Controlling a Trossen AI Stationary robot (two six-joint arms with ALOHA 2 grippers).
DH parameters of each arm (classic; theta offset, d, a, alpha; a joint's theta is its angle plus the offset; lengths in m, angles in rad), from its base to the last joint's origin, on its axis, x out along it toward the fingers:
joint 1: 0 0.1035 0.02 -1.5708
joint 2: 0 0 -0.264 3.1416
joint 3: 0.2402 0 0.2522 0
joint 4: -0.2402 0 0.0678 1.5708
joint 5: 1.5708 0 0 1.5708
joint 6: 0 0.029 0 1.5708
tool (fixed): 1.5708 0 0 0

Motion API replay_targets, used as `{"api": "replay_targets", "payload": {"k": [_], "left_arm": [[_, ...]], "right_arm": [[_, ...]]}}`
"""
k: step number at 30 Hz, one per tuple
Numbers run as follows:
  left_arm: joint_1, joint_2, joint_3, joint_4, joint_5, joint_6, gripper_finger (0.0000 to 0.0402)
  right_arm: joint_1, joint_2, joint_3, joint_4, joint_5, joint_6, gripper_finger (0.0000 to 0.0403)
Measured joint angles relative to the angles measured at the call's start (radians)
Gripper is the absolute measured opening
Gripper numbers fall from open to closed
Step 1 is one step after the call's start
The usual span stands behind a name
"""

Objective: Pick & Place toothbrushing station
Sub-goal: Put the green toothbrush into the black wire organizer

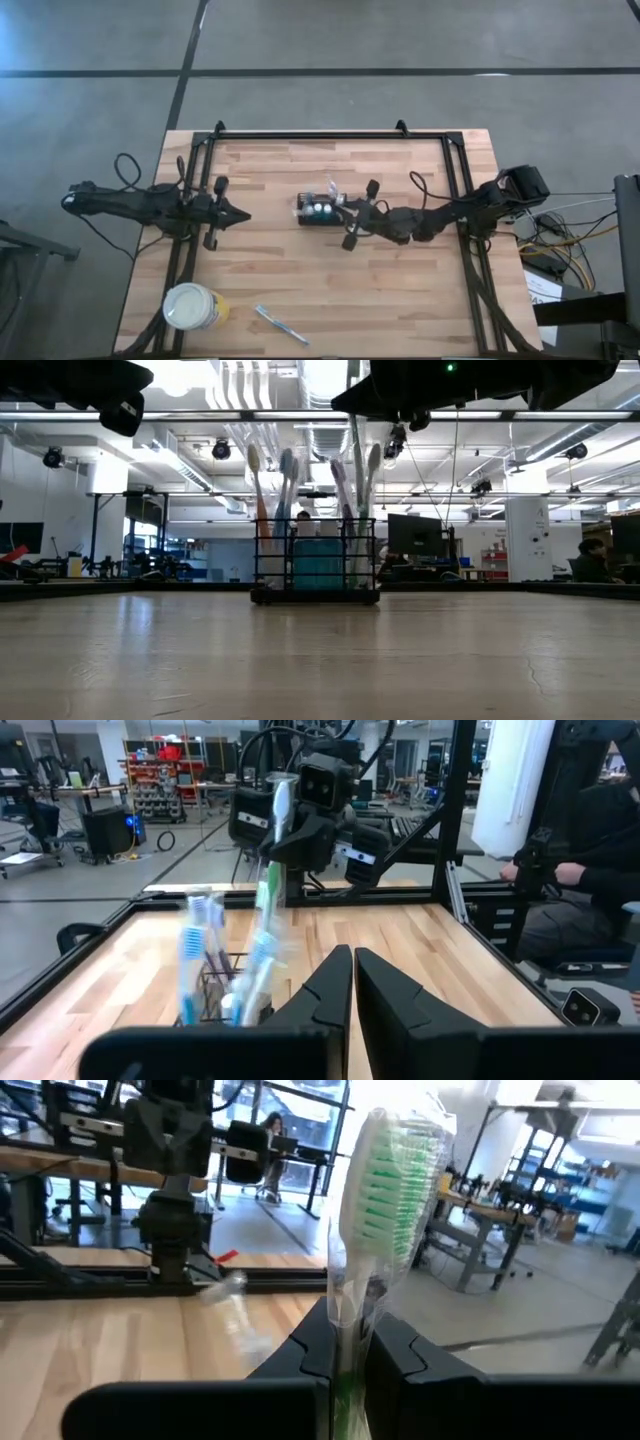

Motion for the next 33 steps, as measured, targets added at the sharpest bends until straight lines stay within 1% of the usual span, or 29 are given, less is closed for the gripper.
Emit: {"api": "replay_targets", "payload": {"k": [4, 8, 13, 16, 19, 23, 29, 33], "left_arm": [[0.0, 0.0, 0.0, 0.001, 0.0, -0.001, 0.0023], [0.0, 0.0, 0.0, 0.001, 0.0, -0.005, 0.0023], [0.0, 0.002, 0.0, 0.002, 0.0, -0.005, 0.0023], [0.0, 0.002, 0.0, 0.004, 0.0, -0.005, 0.0023], [0.0, 0.002, 0.0, 0.004, 0.0, -0.005, 0.0023], [0.0, 0.002, 0.0, 0.004, 0.0, -0.005, 0.0023], [0.0, 0.002, 0.0, 0.001, 0.001, -0.005, 0.0023], [0.0, 0.003, 0.0, -0.002, 0.002, -0.007, 0.0023]], "right_arm": [[0.005, -0.001, 0.004, -0.001, 0.05, -0.04, 0.0015], [-0.007, 0.005, 0.0, -0.008, 0.054, -0.027, 0.0015], [-0.017, 0.06, 0.001, 0.006, 0.054, -0.009, 0.0015], [-0.021, 0.108, 0.004, 0.06, 0.058, -0.017, 0.0015], [-0.021, 0.157, 0.003, 0.113, 0.094, -0.031, 0.0015], [-0.021, 0.205, 0.002, 0.164, 0.107, -0.002, 0.0015], [-0.021, 0.257, 0.002, 0.173, 0.112, 0.065, 0.0015], [-0.021, 0.277, 0.001, 0.176, 0.113, 0.078, 0.0015]]}}
